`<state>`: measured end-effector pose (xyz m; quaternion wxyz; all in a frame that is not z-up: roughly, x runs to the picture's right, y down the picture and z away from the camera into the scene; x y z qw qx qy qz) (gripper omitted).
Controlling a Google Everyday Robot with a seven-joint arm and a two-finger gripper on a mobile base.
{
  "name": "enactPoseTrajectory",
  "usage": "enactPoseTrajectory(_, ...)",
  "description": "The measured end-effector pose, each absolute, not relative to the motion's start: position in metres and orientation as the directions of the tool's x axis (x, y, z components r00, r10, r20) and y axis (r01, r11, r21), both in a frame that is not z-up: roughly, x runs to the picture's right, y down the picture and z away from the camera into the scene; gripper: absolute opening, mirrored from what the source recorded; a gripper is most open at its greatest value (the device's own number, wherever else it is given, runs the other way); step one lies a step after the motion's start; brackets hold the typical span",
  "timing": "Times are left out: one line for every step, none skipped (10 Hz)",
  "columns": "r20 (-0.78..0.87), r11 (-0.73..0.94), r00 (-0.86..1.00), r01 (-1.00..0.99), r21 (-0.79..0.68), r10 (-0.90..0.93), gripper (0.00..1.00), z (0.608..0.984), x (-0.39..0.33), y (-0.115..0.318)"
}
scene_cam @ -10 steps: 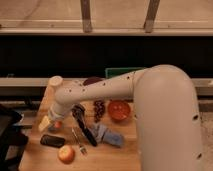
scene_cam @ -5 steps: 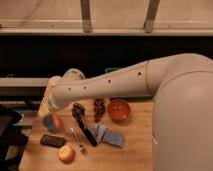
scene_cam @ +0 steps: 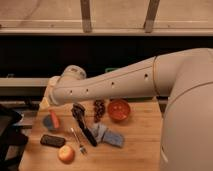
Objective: Place pepper in plastic cup
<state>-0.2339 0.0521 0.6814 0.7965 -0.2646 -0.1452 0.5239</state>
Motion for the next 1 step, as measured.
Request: enactPoseTrajectory(-0.046, 0.311, 0.409, -0.758, -0.573, 0.912, 0.74, 0.6815, -0.2337, 0.052)
